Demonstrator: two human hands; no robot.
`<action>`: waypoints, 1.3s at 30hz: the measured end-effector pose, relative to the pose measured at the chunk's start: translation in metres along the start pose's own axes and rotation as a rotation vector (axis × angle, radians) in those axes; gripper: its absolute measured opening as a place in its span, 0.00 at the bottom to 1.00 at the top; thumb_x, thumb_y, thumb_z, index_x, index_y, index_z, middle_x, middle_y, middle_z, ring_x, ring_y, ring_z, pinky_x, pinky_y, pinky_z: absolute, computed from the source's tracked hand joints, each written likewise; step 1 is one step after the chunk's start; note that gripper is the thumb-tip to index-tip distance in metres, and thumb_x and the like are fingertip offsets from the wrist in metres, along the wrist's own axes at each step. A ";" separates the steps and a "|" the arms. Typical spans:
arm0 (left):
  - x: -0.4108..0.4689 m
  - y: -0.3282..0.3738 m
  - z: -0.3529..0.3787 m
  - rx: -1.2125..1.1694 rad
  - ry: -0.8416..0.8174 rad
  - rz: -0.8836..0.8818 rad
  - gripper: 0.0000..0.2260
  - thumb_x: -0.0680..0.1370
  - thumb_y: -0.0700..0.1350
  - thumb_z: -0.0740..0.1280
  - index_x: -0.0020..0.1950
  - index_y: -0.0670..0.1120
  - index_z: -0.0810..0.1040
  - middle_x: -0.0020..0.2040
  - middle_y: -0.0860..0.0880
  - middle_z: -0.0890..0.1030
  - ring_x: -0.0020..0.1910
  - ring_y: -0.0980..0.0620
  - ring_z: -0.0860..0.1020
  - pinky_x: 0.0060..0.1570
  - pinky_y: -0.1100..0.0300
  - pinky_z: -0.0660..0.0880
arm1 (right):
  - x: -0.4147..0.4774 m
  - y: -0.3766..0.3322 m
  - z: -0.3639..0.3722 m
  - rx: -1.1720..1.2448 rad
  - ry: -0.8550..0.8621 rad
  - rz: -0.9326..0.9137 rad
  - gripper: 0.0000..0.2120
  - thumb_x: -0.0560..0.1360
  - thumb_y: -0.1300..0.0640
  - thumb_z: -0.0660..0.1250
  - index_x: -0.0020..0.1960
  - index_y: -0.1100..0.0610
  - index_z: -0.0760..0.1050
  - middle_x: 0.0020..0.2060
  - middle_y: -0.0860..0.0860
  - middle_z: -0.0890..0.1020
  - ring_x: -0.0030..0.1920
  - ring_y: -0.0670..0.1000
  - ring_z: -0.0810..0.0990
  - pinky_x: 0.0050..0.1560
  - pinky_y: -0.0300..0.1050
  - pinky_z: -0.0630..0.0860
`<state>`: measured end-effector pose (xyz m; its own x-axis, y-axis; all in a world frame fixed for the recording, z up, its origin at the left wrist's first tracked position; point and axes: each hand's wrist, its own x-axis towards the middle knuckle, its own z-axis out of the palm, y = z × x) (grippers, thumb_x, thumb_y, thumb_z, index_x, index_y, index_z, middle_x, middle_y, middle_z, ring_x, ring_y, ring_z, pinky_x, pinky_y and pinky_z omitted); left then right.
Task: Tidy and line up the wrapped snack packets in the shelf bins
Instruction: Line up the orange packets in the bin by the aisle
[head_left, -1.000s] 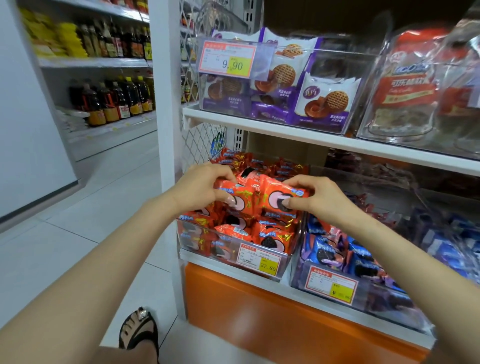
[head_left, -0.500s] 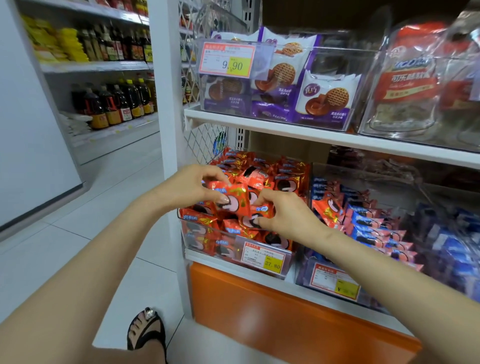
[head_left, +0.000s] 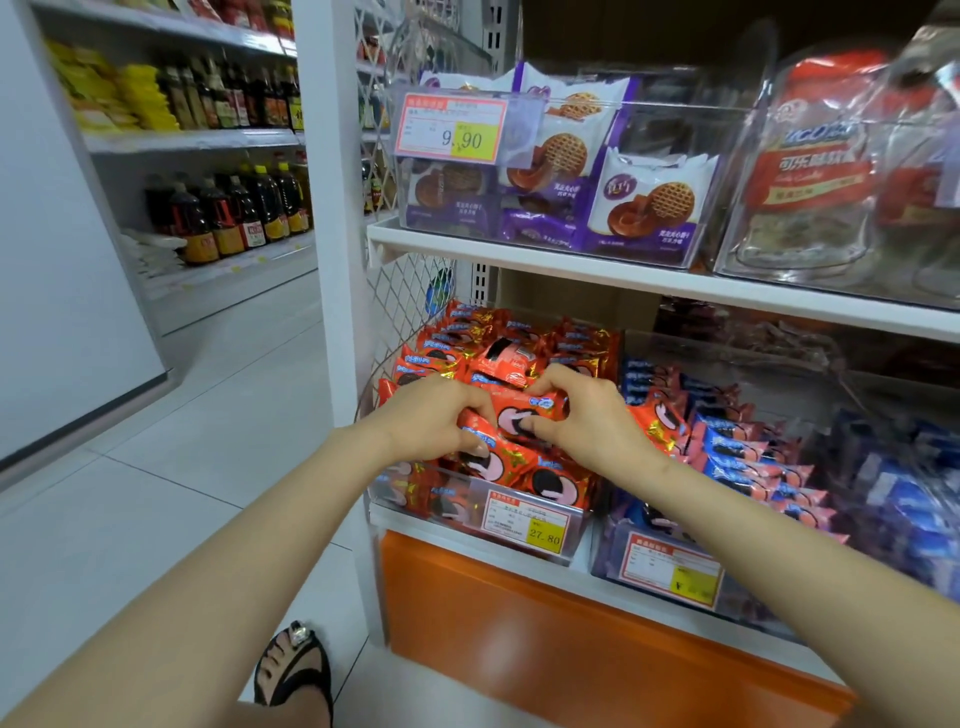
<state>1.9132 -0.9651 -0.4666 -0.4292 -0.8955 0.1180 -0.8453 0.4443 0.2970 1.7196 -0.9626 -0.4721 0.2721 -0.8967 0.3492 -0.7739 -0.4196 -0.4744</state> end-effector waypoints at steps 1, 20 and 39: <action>0.000 0.000 0.001 -0.001 0.015 0.003 0.13 0.70 0.52 0.73 0.54 0.53 0.79 0.46 0.53 0.79 0.43 0.54 0.73 0.42 0.58 0.70 | 0.001 0.001 -0.004 0.040 0.022 0.024 0.11 0.70 0.52 0.74 0.49 0.52 0.75 0.40 0.48 0.78 0.35 0.48 0.71 0.36 0.43 0.64; 0.003 -0.003 0.011 0.288 -0.109 0.102 0.08 0.73 0.47 0.70 0.50 0.50 0.75 0.49 0.55 0.78 0.52 0.53 0.72 0.51 0.59 0.60 | -0.012 0.011 -0.035 0.247 0.007 0.072 0.11 0.70 0.55 0.74 0.50 0.50 0.77 0.44 0.46 0.81 0.41 0.53 0.79 0.41 0.40 0.74; 0.008 -0.002 0.011 0.412 -0.126 0.138 0.10 0.74 0.53 0.69 0.53 0.54 0.77 0.52 0.55 0.79 0.56 0.54 0.70 0.48 0.57 0.56 | -0.018 0.003 -0.041 -0.313 -0.417 -0.109 0.16 0.68 0.51 0.74 0.54 0.48 0.76 0.45 0.50 0.81 0.48 0.52 0.77 0.50 0.42 0.63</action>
<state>1.9083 -0.9725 -0.4766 -0.5602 -0.8283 0.0063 -0.8229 0.5556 -0.1187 1.6887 -0.9422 -0.4466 0.5153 -0.8570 0.0014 -0.8448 -0.5082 -0.1676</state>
